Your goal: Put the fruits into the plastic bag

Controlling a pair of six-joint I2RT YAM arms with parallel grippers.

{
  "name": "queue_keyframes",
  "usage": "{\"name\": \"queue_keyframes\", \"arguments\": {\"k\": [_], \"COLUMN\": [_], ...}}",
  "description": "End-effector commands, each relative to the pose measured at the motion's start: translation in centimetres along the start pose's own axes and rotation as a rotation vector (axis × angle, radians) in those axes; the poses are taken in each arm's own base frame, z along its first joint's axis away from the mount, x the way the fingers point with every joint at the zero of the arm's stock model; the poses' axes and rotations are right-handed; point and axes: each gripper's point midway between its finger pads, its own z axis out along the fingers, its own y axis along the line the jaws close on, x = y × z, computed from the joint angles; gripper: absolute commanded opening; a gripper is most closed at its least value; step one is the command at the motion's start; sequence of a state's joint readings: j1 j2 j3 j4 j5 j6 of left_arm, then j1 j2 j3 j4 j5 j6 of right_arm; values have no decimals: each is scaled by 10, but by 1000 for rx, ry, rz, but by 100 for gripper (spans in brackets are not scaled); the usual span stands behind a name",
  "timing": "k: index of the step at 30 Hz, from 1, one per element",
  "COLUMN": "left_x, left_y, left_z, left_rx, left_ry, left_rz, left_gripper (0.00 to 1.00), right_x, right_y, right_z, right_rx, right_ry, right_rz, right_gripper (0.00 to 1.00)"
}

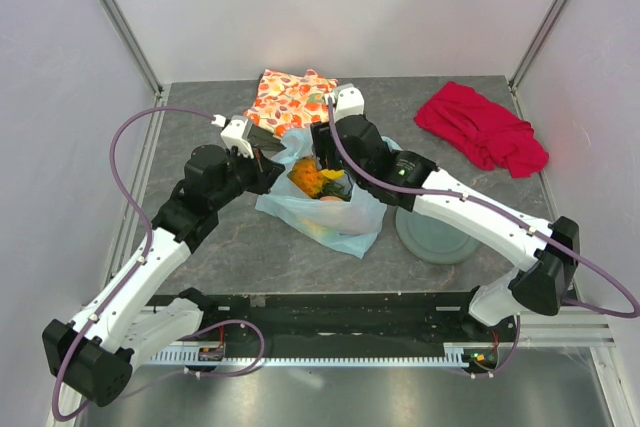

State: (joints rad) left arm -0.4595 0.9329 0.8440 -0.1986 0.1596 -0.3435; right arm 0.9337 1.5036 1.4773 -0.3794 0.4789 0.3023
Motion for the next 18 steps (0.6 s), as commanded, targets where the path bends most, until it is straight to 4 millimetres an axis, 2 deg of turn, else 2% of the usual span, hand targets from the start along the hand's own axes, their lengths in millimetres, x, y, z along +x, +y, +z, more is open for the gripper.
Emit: {"name": "queue_keyframes", "arguments": {"k": [1, 3, 7, 9, 10, 12, 14, 18], "left_x": [-15, -15, -15, -15, -16, -16, -16, -16], "left_y": [-5, -5, -5, -4, -5, -4, -3, -2], "left_z": [-1, -1, -1, -2, -2, -2, -3, -4], "left_rx": [22, 22, 19, 17, 19, 15, 9, 7], "left_ry": [-51, -49, -52, -53, -55, -57, -60, -59], "left_rz": [6, 8, 8, 8, 8, 9, 11, 13], "left_gripper": [2, 2, 2, 2, 1, 2, 2, 2], "right_x": [26, 41, 56, 77, 80, 102, 113, 118], "right_y": [-22, -26, -27, -37, -39, -54, -60, -79], "right_z": [9, 18, 29, 37, 40, 46, 46, 45], "right_rx": [93, 89, 102, 140, 151, 198, 221, 290], "right_ry": [62, 113, 179, 250, 270, 358, 401, 419], "right_rz": [2, 2, -37, -65, -60, -80, -101, -123], "right_gripper": [0, 0, 0, 0, 0, 0, 0, 0]}}
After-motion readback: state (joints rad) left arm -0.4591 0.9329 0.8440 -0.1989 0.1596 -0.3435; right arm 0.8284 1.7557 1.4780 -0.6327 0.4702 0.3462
